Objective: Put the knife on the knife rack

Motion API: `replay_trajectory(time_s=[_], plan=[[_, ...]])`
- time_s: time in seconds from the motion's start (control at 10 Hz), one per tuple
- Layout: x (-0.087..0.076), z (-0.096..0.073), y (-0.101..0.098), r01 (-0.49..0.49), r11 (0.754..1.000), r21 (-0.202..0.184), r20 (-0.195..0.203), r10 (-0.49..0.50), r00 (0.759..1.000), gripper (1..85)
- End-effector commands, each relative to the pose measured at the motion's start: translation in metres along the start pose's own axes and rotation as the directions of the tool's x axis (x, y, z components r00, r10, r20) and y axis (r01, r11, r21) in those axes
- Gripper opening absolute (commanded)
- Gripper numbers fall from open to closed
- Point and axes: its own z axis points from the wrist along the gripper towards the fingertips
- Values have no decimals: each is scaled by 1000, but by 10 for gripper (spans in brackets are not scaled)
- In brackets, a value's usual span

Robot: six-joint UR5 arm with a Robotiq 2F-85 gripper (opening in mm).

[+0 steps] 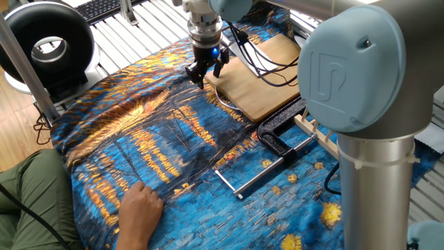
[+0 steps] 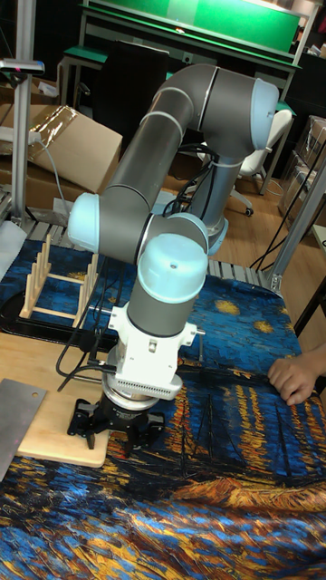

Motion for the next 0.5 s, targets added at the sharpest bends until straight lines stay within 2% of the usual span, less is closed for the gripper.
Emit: replay_trajectory(time_s=[0.0,0.1,0.2,0.4], plan=[[-5,-1,-1,-6,1000,-3,17,6,1000,577],[-8,-1,2,-8,1000,-12,29,8,1000,547],[-9,-1,0,12,1000,-7,34,-12,999,543],[-14,-1,6,49,998,-26,56,-47,997,550]])
